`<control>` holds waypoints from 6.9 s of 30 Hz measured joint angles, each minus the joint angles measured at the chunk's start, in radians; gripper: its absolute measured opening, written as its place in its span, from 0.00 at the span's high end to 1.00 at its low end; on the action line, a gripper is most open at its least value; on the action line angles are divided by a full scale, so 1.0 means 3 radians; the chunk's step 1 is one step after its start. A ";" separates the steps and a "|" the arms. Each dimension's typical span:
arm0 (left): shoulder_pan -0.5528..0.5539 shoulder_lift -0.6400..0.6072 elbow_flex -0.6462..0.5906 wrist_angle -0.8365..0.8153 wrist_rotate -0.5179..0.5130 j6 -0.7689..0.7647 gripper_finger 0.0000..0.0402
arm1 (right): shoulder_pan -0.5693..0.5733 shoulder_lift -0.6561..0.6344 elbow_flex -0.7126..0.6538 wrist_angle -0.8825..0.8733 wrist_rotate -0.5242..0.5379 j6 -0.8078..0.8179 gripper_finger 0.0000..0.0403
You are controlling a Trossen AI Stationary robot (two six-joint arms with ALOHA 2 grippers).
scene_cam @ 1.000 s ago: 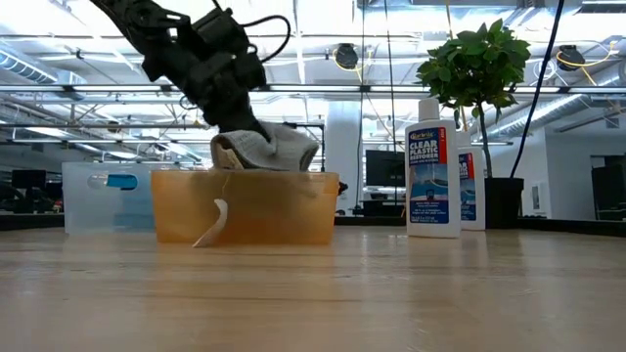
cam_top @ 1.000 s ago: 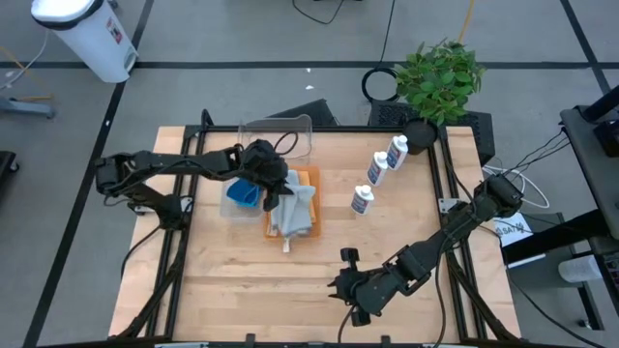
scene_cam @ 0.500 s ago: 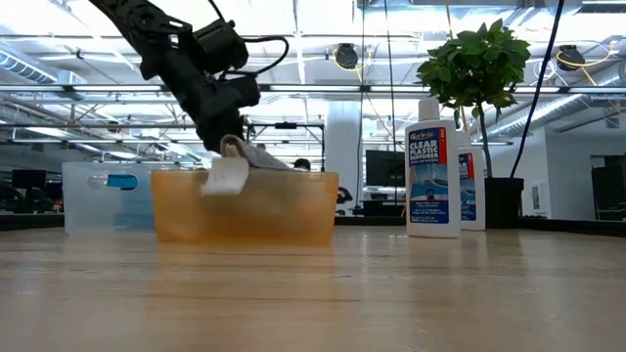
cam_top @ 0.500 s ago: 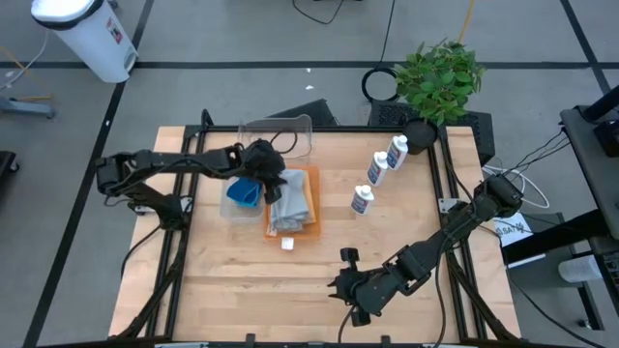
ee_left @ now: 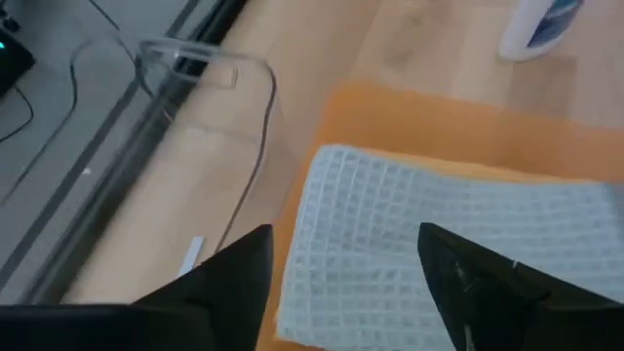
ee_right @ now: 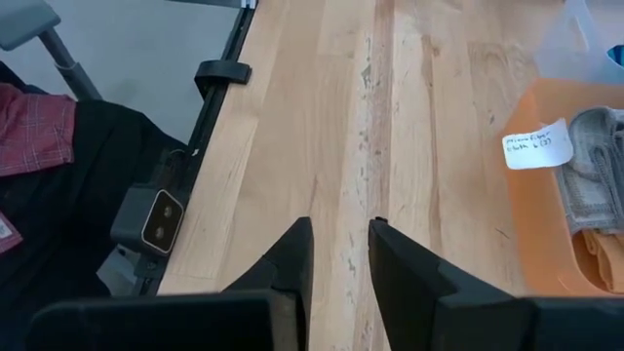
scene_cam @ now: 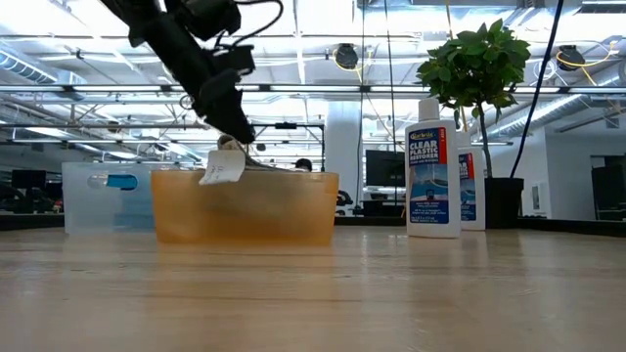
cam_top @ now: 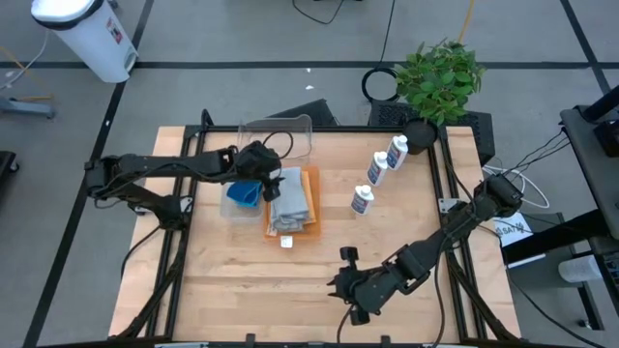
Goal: Pick & Place Kitchen Items
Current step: Put the gray towel into the orange bin, then put the plastic restorer bottle into the transparent bin
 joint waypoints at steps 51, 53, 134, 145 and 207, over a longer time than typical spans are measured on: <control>-0.0309 -0.2555 -0.0404 -0.0926 0.0725 -0.0059 0.32 | 0.0198 -0.0264 -0.0001 -0.0894 0.0890 0.0532 0.83; -0.0303 -0.2811 -0.0626 -0.0832 0.0715 -0.0084 0.32 | 0.0285 -0.0277 -0.0001 -0.1137 0.1163 0.0776 0.83; -0.0264 -0.1081 -0.1502 0.2745 0.0671 -0.0650 0.33 | -0.1639 0.0210 -0.3698 0.3942 0.0976 0.0266 0.42; -0.0288 -0.1081 -0.1120 0.2080 0.0677 -0.0537 0.33 | -0.1783 0.0444 -0.3705 0.4767 0.0593 -0.0091 0.50; -0.0683 0.0979 0.1137 0.0298 0.1031 0.0528 0.33 | -0.1739 -0.0109 -0.2351 0.2476 -0.0272 -0.0670 0.77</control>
